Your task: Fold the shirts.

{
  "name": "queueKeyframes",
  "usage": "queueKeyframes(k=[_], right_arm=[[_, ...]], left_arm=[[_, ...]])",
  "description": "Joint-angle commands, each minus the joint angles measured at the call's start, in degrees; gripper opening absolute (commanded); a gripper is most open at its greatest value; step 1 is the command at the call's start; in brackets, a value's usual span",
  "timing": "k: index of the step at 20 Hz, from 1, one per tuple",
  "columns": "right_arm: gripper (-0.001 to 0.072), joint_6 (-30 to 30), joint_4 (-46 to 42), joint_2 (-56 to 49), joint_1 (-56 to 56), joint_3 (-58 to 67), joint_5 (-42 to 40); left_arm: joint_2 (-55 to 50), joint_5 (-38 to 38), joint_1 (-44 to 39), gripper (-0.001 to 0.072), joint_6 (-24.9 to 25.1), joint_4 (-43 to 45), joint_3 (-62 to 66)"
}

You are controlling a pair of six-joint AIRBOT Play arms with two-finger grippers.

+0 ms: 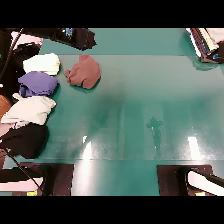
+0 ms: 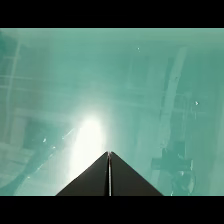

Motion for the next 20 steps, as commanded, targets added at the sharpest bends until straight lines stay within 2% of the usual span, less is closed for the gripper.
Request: queueKeyframes(k=[1, 11, 13, 16, 17, 18, 19, 20], right_arm=[[0.0019, 0.02, 0.00, -0.02, 0.02, 0.02, 0.02], [0.0018, 0.02, 0.02, -0.02, 0.02, 0.02, 0.04], [0.0019, 0.02, 0.02, -0.02, 0.02, 0.02, -0.17], [0.0019, 0.04, 0.55, -0.02, 0.02, 0.02, -6.49], [0.0019, 0.04, 0.92, -0.02, 0.02, 0.02, -7.02], [0.0019, 0.04, 1.64, -0.02, 0.02, 0.02, -6.86], [0.0019, 0.04, 2.01, -0.02, 0.04, 0.00, -6.91], [0.0019, 0.04, 1.99, -0.02, 0.13, 0.00, -6.88]], left_arm=[[0.04, 0.02, -0.04, 0.0027, 0.00, 0.00, 0.00], [0.04, 0.02, -0.04, 0.0027, 0.00, 0.00, 0.00], [0.04, 3.32, -0.04, 0.0027, -0.02, -0.24, 0.00], [0.04, 7.21, -0.04, 0.0029, -0.04, -0.04, 0.00], [-0.22, 9.33, 0.04, 0.0069, 1.22, 2.25, 0.00], [-0.83, 11.06, 0.13, 0.0426, 0.61, 6.60, -0.02], [-1.99, 12.24, 0.13, 0.0627, -3.28, 13.03, 0.00], [-3.78, 12.37, 0.13, 0.0622, -7.48, 20.74, 0.00]])
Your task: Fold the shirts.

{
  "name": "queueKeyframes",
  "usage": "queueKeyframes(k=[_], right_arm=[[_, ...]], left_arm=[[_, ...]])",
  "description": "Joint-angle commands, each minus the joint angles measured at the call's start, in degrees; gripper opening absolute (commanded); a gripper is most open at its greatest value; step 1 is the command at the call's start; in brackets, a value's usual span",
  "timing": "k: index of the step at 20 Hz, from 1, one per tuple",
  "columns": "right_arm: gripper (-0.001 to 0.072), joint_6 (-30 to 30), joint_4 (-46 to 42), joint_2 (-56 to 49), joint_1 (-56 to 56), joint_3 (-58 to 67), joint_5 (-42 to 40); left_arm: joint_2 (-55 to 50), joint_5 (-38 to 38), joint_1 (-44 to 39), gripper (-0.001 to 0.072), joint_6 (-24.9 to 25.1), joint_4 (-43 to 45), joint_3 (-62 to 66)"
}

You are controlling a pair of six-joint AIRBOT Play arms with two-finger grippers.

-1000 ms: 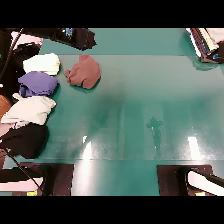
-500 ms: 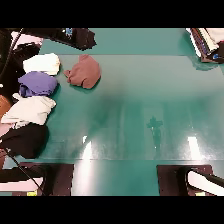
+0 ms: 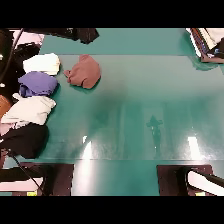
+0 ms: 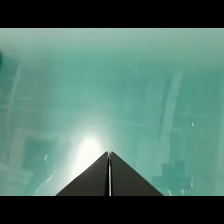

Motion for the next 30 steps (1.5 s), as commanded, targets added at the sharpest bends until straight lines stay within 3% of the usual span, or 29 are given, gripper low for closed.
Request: queueKeyframes(k=[1, 4, 9, 14, 15, 17, 21, 23, 25, 28, 30], right_arm=[[0.0019, 0.02, 0.85, -0.02, 0.13, 0.00, -1.46], [0.0019, 0.02, 0.87, -0.02, 0.13, -0.02, 0.68], [0.0019, 0.02, 0.87, -0.02, 0.13, -0.04, 3.69], [0.0019, 0.02, 0.85, -0.02, 0.13, -0.02, 3.89], [0.0019, 0.02, 0.85, -0.02, 0.13, -0.02, 3.87], [0.0019, 0.02, 0.87, -0.02, 0.13, -0.02, 3.89], [0.0019, 0.02, 0.87, 1.20, 0.13, 0.04, 3.43], [0.0019, 0.00, 0.87, 3.89, 0.13, 0.11, 0.66], [0.0019, 0.00, 0.87, 7.41, 0.13, 0.11, -3.41], [0.0019, 0.02, 0.90, 12.68, 0.13, 0.09, -8.57], [0.0018, 0.02, 0.87, 15.74, 0.13, 0.09, -10.21]], left_arm=[[-4.39, 3.45, 0.66, 0.0623, -8.20, 19.37, 0.00], [-13.09, 2.49, 5.95, 0.0623, -11.34, 17.84, 0.00], [-25.35, 2.45, 14.01, 0.0622, -10.99, 6.23, 0.00], [-28.28, 5.25, 14.40, 0.0620, -7.08, 2.05, 0.11], [-28.13, 5.68, 14.40, 0.0583, -7.17, 1.20, 0.55], [-27.98, 4.59, 14.43, 0.0040, -7.13, 0.92, 3.28], [-23.50, 2.49, 14.40, 0.0026, -5.90, 0.63, 7.80], [-16.17, 5.81, 14.40, 0.0026, -1.33, -0.72, 7.80], [-7.28, 7.74, 14.21, 0.0026, 7.65, -8.85, 7.80], [5.49, 5.70, 10.64, 0.0026, 20.48, -18.73, 7.80], [11.37, 3.45, 5.55, 0.0026, 24.41, -18.82, 7.80]])
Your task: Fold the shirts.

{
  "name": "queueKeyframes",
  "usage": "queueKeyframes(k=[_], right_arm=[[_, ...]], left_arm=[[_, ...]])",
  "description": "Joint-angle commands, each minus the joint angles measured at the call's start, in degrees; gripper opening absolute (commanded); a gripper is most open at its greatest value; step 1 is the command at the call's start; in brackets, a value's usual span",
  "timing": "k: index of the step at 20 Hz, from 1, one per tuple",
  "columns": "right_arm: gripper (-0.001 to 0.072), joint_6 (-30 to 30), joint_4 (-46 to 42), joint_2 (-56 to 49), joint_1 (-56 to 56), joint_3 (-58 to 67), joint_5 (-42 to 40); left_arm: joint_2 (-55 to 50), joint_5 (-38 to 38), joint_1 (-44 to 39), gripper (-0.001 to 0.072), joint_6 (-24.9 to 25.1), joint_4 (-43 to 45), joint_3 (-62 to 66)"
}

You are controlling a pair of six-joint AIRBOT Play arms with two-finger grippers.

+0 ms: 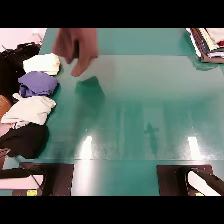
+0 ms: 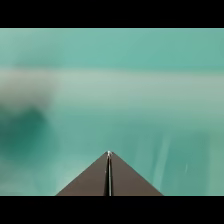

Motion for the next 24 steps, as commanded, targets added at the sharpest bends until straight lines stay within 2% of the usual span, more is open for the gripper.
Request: queueKeyframes(k=[1, 5, 8, 9, 11, 12, 13, 14, 17, 20, 24], right_arm=[[0.0019, 0.02, -0.02, 5.42, 0.02, 0.02, -4.68], [0.0019, 0.02, -0.02, 8.44, 0.02, 0.02, -5.05], [0.0019, 0.02, -0.02, 9.77, 0.02, 0.00, -5.03], [0.0019, 0.02, -0.04, 10.08, 0.02, 0.00, -5.03], [0.0019, 0.02, -0.04, 10.56, 0.02, 0.00, -5.01], [0.0019, 0.02, -0.04, 10.56, 0.02, 0.02, -4.96], [0.0019, 0.02, -0.04, 10.49, 0.02, 0.00, -4.79], [0.0019, 0.02, -0.02, 10.43, 0.02, 0.00, -4.55], [0.0018, 0.02, -0.09, 10.25, 0.02, -0.09, -4.39], [0.0019, 0.02, -0.15, 9.49, 0.00, -0.17, -3.02], [0.0019, 0.02, -0.07, 6.82, 0.02, -0.26, 1.64]], left_arm=[[11.50, -3.61, -7.65, 0.0026, 11.06, -5.31, -0.04], [13.31, -6.29, -17.51, 0.0026, 12.07, -5.11, -3.43], [10.97, -7.15, -18.86, 0.0027, 11.87, -4.39, -12.24], [9.51, -7.32, -18.64, 0.0027, 10.78, -2.29, -15.02], [6.05, -7.32, -17.55, 0.0029, 4.94, 1.90, -19.61], [4.31, -7.43, -16.48, 0.0155, 2.14, 1.73, -21.24], [2.40, -7.61, -15.37, 0.0495, -2.29, 0.92, -22.60], [0.85, -8.52, -14.67, 0.0610, -5.49, 0.22, -23.58], [-2.64, -11.23, -14.58, 0.0611, -6.60, 0.20, -25.55], [-4.63, -9.64, -14.27, 0.0610, -8.07, 8.52, -25.88], [-10.21, -9.29, -10.38, 0.0610, -9.25, 7.89, -26.05]])
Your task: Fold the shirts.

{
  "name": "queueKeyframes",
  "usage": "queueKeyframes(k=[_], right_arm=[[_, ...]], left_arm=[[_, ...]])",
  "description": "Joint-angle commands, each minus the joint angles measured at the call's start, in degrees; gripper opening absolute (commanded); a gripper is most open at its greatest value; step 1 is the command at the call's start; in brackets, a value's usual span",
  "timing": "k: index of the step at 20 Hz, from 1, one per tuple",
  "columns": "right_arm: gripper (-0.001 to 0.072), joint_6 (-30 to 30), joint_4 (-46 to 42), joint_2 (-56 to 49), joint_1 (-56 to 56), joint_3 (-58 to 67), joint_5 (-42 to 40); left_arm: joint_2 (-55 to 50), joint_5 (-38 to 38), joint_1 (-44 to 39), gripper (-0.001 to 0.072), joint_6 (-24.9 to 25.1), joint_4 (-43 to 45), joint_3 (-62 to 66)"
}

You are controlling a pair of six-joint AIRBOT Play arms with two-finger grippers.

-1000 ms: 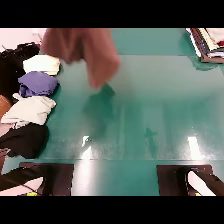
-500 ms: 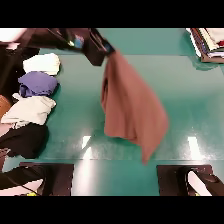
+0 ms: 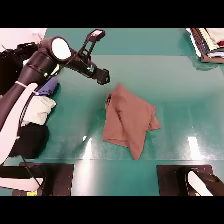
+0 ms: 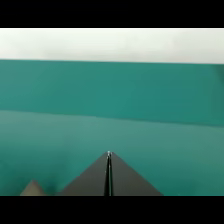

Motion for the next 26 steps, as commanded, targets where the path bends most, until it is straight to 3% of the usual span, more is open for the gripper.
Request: queueKeyframes(k=[1, 7, 10, 12, 18, 19, 20, 21, 23, 26], right_arm=[[0.0019, 0.02, 0.04, -2.29, 0.02, -0.02, 4.37], [0.0019, 0.09, 0.13, -6.75, 0.02, -0.02, 8.70], [0.0018, 1.09, 0.07, -7.52, 0.02, -0.04, 8.66], [0.0018, 1.11, 0.09, -7.52, 0.02, -0.04, 8.61], [0.0019, 1.14, 0.09, -7.45, 0.02, -0.04, 9.90], [0.0019, 1.14, 0.04, -7.45, 0.02, -0.04, 10.62], [0.0018, 1.14, 0.00, -7.45, 0.02, -0.04, 11.69], [0.0019, 1.14, -0.04, -7.48, 0.02, -0.07, 12.96], [0.0018, 1.22, -0.11, -6.78, 0.02, -2.40, 14.49], [0.0019, 3.26, -0.22, -3.13, 0.02, -15.50, 14.32]], left_arm=[[-5.77, 0.17, 2.99, 0.0610, -1.53, 0.28, -0.42], [-16.74, 0.09, 3.91, 0.0609, -0.22, -9.33, -0.42], [-17.97, -1.01, 3.91, 0.0608, 3.08, -13.11, -0.66], [-18.12, -0.92, 3.91, 0.0456, 3.15, -13.11, -1.03], [-19.52, -0.07, 0.72, 0.0455, 2.95, -12.41, -1.25], [-19.52, 0.37, 0.70, 0.0320, 2.58, -12.22, -1.22], [-19.43, 0.37, 0.90, 0.0097, 1.99, -12.11, -1.18], [-19.26, 0.07, 1.46, 0.0028, 1.68, -12.07, -1.18], [-18.62, -1.88, 3.76, 0.0026, -0.92, -11.52, 0.09], [-15.39, -3.10, 8.11, 0.0026, -1.38, -11.19, 3.76]])
